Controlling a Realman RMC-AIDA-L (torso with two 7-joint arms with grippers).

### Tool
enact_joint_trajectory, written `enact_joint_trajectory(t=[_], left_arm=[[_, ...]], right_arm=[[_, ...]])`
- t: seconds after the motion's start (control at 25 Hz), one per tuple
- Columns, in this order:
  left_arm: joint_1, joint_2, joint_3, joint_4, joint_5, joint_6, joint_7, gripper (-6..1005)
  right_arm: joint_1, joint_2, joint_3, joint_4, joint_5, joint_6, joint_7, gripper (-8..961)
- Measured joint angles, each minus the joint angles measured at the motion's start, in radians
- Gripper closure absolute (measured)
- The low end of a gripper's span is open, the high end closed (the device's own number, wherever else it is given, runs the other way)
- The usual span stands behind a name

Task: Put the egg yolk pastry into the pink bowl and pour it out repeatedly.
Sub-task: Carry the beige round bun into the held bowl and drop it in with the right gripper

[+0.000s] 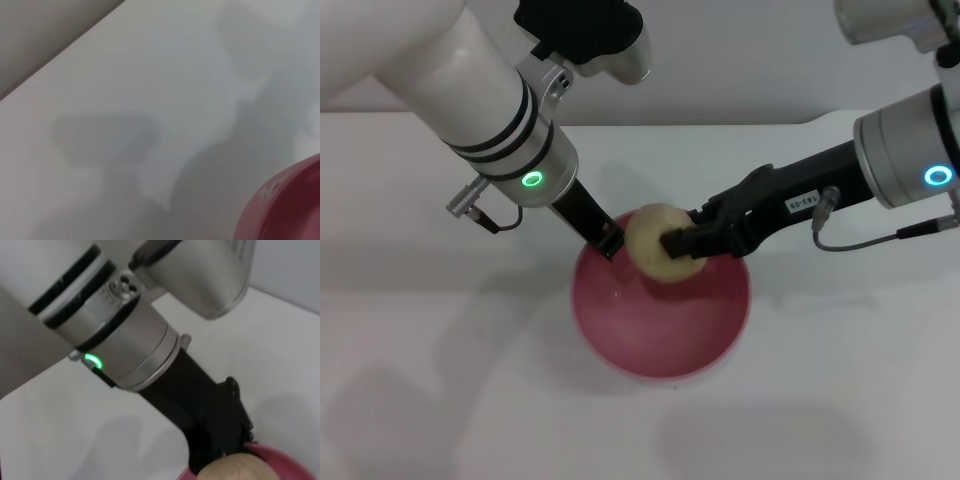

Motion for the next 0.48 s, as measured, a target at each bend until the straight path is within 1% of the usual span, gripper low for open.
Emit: enact_joint_trajectory(t=[0.2, 0.4, 0.48], left_arm=[[-0.003, 0.001, 0.0, 0.0, 0.003, 0.0, 0.001, 1000], [-0.001, 0.001, 0.0, -0.001, 0.009, 0.0, 0.002, 999], [0.0, 0.003, -0.003, -0.001, 0.01, 0.0, 0.003, 999]], right_arm=[[0.006, 0.0, -0.009, -0.006, -0.001, -0.005, 0.004, 701], [0.0, 0.0, -0.006, -0.005, -0.002, -0.002, 0.011, 549], [-0.004, 0.0, -0.008, -0.005, -0.004, 0.0, 0.015, 551]])
